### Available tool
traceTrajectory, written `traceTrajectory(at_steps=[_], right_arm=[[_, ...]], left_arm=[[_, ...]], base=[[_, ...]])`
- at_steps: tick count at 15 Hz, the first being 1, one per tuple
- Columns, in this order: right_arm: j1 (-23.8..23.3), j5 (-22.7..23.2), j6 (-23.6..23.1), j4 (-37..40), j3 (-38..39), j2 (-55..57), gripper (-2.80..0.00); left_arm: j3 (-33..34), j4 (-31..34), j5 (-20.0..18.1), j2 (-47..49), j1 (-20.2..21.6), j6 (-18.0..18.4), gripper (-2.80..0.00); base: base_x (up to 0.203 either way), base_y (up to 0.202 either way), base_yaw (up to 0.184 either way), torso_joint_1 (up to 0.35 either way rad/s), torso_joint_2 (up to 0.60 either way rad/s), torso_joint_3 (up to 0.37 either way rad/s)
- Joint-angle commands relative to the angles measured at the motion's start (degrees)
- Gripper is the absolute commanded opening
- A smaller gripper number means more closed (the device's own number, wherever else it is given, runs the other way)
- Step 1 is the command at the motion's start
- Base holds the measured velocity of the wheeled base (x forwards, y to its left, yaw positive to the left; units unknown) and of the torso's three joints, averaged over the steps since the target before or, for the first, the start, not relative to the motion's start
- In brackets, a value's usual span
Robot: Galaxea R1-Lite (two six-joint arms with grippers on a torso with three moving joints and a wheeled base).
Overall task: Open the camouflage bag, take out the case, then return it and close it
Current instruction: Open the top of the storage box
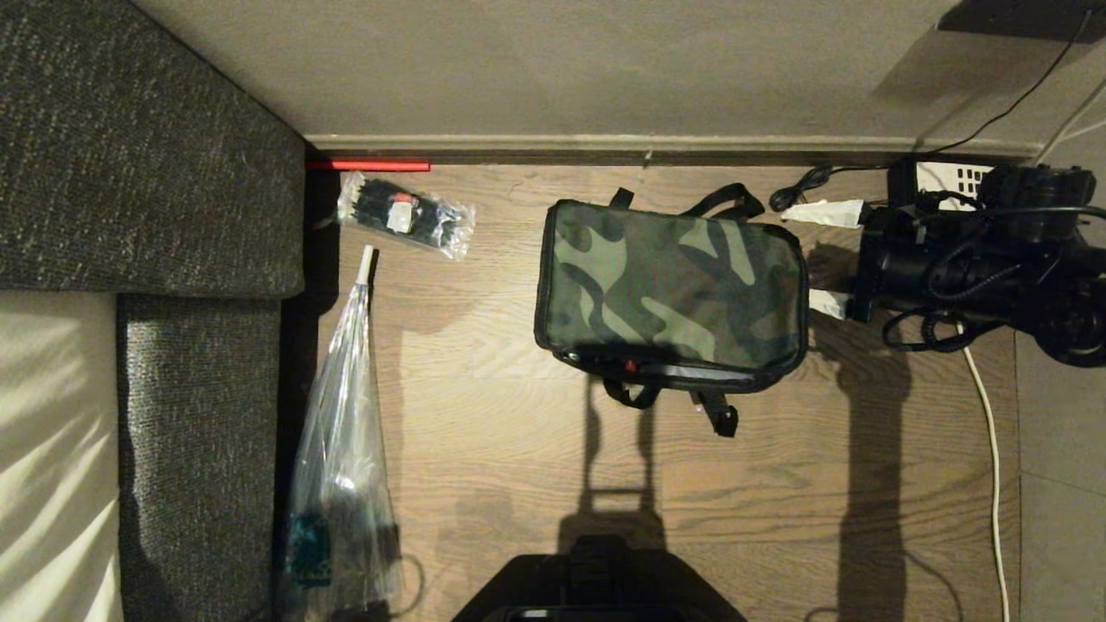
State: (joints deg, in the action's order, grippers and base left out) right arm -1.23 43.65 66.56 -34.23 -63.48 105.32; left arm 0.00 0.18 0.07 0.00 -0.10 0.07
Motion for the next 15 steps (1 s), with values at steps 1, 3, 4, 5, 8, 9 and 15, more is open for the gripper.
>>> traceTrajectory(at_steps=[1,3,4,5,8,9,15], right_arm=[[0.0,0.1,1.7,-0.7,-0.5,-0.9,0.00],[-0.1,0.0,4.6,-1.5,-1.4,-1.4,0.00],[-0.1,-0.1,5.8,-1.5,-1.8,-1.6,0.00],[-0.1,-0.5,6.5,-1.5,-2.2,-1.8,0.00],[-0.3,-0.8,6.9,-1.8,-3.8,-2.3,0.00],[-0.3,-0.9,7.1,-2.0,-4.9,-2.6,0.00],[-0.4,-0.9,11.7,-7.5,-7.5,-4.2,0.00]], left_arm=[[0.0,0.0,0.0,0.0,0.0,0.0,-2.80],[0.0,0.0,0.0,0.0,0.0,-0.1,-2.80],[0.0,0.0,0.0,0.0,0.0,0.0,-2.80],[0.0,0.0,0.0,0.0,0.0,-0.1,-2.80],[0.0,0.0,0.0,0.0,0.0,0.0,-2.80],[0.0,0.0,0.0,0.0,0.0,0.0,-2.80],[0.0,0.0,0.0,0.0,0.0,-0.1,-2.80]], base=[[0.000,0.000,0.000,0.000,0.00,0.000],[0.000,0.000,0.000,0.000,0.00,0.000],[0.000,0.000,0.000,0.000,0.00,0.000],[0.000,0.000,0.000,0.000,0.00,0.000],[0.000,0.000,0.000,0.000,0.00,0.000],[0.000,0.000,0.000,0.000,0.00,0.000],[0.000,0.000,0.000,0.000,0.00,0.000]])
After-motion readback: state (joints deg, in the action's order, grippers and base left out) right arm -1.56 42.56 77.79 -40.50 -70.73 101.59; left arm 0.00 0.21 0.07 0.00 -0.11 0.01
